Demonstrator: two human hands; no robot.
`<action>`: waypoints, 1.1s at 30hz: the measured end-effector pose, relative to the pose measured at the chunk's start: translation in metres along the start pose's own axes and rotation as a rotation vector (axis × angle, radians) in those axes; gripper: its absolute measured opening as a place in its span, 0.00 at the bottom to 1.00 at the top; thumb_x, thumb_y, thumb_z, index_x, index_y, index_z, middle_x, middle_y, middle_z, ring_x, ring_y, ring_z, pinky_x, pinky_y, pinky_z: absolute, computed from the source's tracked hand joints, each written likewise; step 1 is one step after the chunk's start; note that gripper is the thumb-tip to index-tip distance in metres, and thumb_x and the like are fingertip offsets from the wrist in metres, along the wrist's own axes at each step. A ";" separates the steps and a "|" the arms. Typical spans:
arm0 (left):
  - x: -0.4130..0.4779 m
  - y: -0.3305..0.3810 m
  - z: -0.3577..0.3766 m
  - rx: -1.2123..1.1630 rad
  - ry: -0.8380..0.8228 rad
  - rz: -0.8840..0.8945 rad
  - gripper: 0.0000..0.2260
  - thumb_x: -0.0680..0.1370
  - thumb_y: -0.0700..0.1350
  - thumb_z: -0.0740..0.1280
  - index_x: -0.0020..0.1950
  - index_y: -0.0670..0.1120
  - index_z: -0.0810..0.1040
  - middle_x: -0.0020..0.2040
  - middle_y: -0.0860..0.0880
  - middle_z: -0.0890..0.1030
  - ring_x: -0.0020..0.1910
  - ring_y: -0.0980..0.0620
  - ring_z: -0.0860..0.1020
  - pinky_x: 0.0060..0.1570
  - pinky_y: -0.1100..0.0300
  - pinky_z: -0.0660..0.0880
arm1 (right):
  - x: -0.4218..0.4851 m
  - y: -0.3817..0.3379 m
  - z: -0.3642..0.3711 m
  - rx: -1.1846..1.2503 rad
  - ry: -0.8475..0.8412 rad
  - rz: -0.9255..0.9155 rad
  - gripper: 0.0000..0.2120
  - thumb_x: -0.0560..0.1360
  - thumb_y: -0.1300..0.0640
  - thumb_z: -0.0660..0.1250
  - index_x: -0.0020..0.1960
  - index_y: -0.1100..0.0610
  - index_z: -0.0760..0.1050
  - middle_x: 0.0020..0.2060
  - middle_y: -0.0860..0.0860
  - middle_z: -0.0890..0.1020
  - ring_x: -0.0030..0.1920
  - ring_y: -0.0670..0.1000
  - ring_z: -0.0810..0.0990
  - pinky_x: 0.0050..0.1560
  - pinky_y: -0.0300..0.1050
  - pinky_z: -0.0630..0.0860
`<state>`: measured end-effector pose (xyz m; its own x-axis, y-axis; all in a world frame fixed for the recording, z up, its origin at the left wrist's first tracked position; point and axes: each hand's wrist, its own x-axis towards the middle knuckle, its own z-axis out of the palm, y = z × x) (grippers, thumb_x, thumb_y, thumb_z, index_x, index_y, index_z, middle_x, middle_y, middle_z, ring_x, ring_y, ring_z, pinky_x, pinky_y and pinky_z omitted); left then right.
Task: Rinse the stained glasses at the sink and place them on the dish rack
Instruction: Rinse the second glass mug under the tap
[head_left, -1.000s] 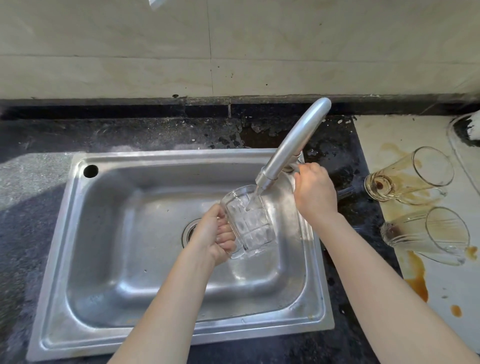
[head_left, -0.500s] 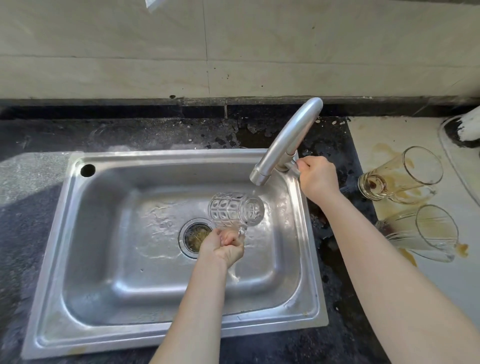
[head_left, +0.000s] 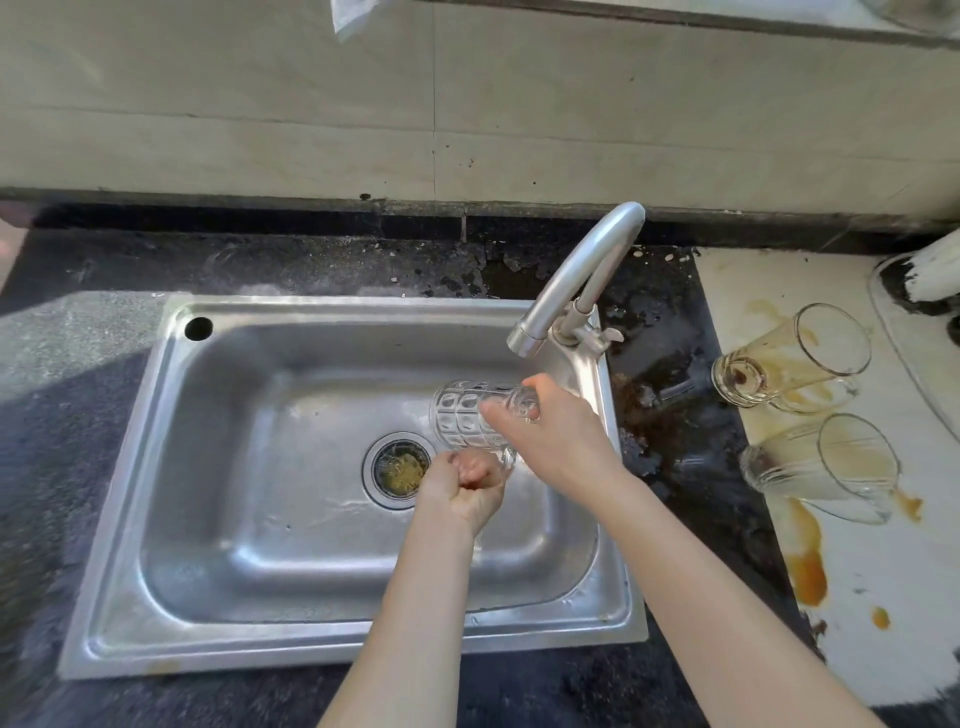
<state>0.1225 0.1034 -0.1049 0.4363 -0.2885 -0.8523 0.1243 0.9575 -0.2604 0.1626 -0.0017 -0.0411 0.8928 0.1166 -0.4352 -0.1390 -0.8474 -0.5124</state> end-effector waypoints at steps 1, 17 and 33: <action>0.000 -0.002 -0.001 0.002 -0.008 0.013 0.18 0.75 0.39 0.56 0.26 0.45 0.58 0.16 0.50 0.60 0.11 0.54 0.58 0.12 0.68 0.57 | -0.001 0.000 0.001 -0.010 0.006 0.005 0.35 0.73 0.33 0.61 0.70 0.55 0.65 0.59 0.52 0.77 0.59 0.54 0.75 0.57 0.52 0.73; -0.085 0.053 0.021 1.471 0.030 0.375 0.16 0.81 0.54 0.60 0.51 0.43 0.78 0.50 0.48 0.82 0.54 0.50 0.77 0.64 0.39 0.61 | -0.067 -0.034 -0.031 -0.183 0.102 -0.283 0.33 0.70 0.41 0.71 0.71 0.51 0.66 0.64 0.47 0.72 0.62 0.47 0.72 0.59 0.41 0.68; -0.111 0.011 -0.016 1.142 -0.275 0.031 0.12 0.81 0.43 0.60 0.39 0.44 0.76 0.28 0.51 0.78 0.28 0.56 0.79 0.47 0.59 0.75 | -0.176 0.017 -0.012 0.457 0.172 0.108 0.13 0.74 0.46 0.69 0.46 0.57 0.80 0.38 0.48 0.81 0.38 0.45 0.76 0.41 0.42 0.72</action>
<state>0.0617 0.1458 -0.0205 0.6137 -0.3877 -0.6878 0.7763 0.4553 0.4359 0.0081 -0.0431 0.0359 0.9152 -0.0790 -0.3952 -0.3739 -0.5320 -0.7597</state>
